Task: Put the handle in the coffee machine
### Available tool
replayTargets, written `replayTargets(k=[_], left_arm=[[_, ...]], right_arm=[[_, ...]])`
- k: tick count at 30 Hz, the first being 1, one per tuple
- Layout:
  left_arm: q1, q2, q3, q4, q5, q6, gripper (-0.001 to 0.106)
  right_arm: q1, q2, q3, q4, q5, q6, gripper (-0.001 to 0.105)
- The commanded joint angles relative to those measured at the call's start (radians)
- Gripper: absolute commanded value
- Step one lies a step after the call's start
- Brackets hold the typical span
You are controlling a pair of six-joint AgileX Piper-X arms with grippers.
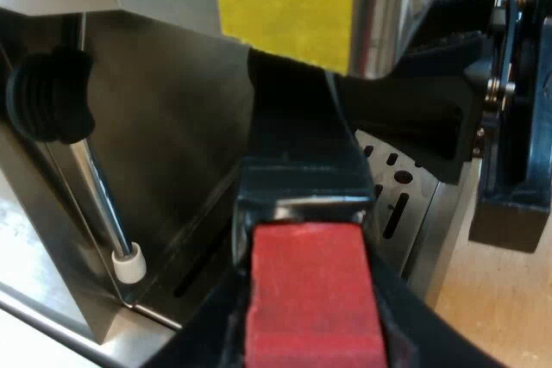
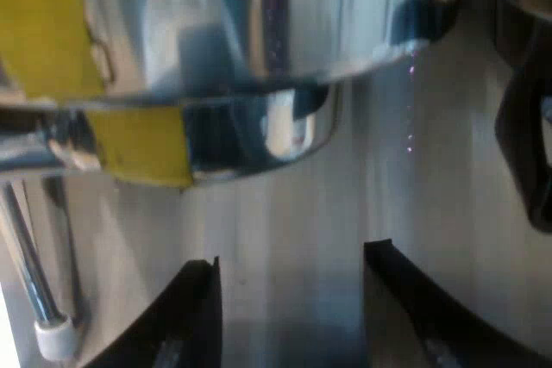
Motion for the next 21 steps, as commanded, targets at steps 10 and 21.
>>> replayTargets(k=[10, 21], left_arm=[[-0.003, -0.036, -0.036, -0.109, 0.299, -0.034, 0.0], [-0.003, -0.036, -0.036, -0.109, 0.299, -0.034, 0.0]], right_arm=[[-0.003, -0.002, -0.006, -0.15, -0.067, -0.073, 0.04], [-0.023, 0.005, -0.008, -0.154, -0.076, -0.083, 0.04]])
